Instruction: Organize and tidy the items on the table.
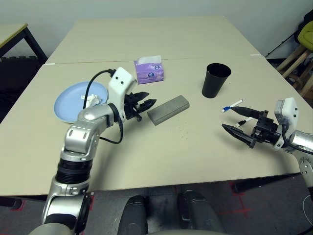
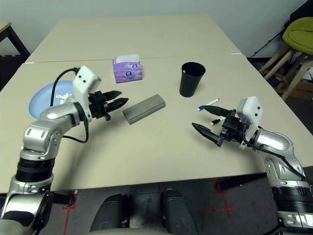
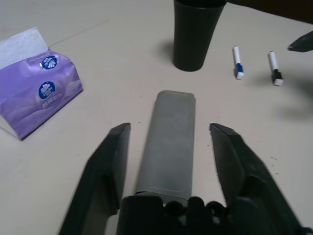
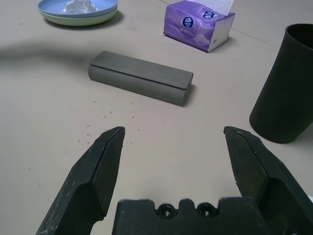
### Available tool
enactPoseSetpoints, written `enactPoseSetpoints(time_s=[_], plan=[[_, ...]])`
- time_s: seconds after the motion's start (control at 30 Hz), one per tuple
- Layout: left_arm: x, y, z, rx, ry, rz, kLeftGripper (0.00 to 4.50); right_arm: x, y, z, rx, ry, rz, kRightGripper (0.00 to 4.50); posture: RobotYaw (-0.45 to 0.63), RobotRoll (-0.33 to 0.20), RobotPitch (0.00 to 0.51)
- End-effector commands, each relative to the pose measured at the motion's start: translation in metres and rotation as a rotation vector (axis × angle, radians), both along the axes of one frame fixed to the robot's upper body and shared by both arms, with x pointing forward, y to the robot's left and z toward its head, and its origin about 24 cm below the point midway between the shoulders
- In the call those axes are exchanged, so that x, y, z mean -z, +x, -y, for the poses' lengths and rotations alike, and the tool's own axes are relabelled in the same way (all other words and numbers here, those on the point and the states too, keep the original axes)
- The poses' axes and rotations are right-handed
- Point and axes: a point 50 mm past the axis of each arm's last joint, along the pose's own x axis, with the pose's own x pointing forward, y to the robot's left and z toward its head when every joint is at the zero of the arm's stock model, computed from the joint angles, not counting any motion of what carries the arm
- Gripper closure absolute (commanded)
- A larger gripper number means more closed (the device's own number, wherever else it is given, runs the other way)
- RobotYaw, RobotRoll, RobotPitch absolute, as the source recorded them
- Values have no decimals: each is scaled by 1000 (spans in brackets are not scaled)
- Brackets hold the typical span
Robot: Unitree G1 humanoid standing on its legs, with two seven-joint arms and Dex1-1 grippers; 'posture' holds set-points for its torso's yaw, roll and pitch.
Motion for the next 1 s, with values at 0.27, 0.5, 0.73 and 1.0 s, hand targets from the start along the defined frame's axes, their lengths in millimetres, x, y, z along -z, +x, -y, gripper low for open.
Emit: enactPoseSetpoints(time_s=[0.27,0.5,0.73,1.0], plan=[[-10,-22,-23,49,-122,-41,8,3,-1,-11,-35,90,22,0,6,0,73],[-9,-38,-30,103,-112,-34,8,8,-2,-14,-40,97,22,0,9,0,73],[1,-47,-43,97,-134,29,8,12,-1,-14,-44,95,18,0,22,0,68],[28,-58,-40,142,-14,126,8,9,3,-9,-42,82,25,0,26,0,62]])
